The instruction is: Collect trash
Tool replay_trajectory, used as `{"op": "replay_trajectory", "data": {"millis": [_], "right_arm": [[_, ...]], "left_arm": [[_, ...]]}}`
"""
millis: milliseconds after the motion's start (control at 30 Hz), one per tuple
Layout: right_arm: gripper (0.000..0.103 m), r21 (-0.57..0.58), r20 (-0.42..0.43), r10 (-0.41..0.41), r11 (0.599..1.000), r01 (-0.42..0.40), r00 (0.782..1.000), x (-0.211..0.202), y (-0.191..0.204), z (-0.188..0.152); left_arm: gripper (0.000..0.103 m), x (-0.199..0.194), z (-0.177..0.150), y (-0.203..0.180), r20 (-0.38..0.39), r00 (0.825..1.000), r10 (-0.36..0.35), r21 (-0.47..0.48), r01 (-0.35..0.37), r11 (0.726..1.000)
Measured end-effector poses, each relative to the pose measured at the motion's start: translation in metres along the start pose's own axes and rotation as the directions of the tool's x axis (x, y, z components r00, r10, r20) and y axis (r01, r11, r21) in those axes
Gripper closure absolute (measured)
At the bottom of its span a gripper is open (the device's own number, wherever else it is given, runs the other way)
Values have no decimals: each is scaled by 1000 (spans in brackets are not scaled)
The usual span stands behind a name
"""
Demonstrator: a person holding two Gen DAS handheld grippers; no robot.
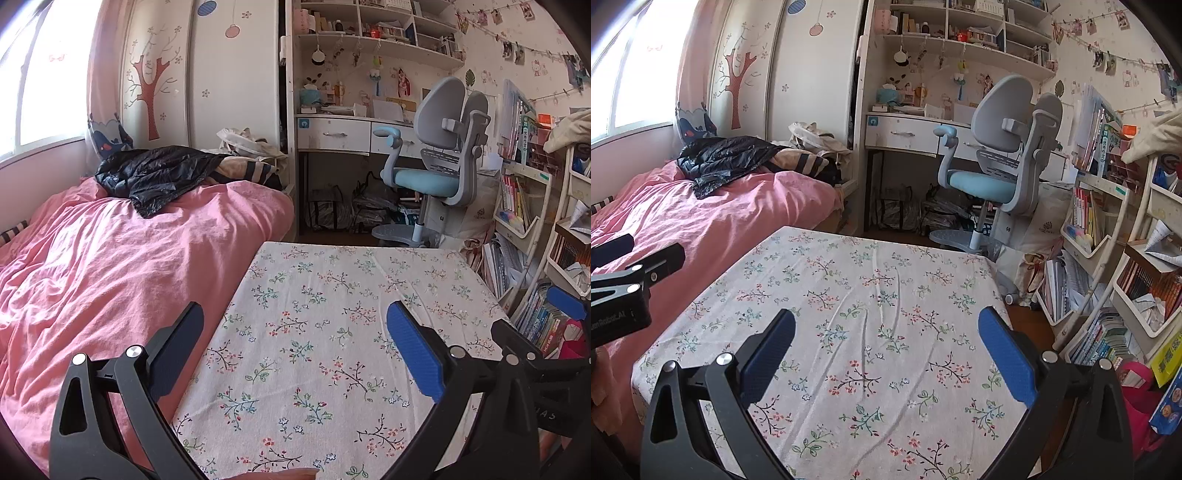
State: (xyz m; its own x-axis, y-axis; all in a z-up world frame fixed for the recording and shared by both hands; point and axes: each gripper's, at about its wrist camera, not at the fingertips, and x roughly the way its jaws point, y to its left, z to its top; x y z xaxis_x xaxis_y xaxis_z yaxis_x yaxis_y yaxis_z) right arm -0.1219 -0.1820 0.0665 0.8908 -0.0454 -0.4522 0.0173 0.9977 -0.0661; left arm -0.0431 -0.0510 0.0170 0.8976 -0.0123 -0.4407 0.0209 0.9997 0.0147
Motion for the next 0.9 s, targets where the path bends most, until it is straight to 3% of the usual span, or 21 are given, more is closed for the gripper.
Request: {"op": "replay_trajectory", "data": {"millis": [600, 733, 900], "right_arm": [[8, 20, -48, 4, 1000, -3, 999, 8, -16, -2], [8, 31, -89, -1, 1000, 4, 996, 23, -21, -2], [8, 40, -202, -33, 998, 42, 979, 57, -37, -10]], "left_arm": [[7, 5, 3, 3, -30, 999, 17, 7, -16, 1000], [7, 3, 1, 7, -28, 999, 20, -3, -20, 1000], [7, 9, 0, 7, -70, 996, 55, 29, -53, 998]]}}
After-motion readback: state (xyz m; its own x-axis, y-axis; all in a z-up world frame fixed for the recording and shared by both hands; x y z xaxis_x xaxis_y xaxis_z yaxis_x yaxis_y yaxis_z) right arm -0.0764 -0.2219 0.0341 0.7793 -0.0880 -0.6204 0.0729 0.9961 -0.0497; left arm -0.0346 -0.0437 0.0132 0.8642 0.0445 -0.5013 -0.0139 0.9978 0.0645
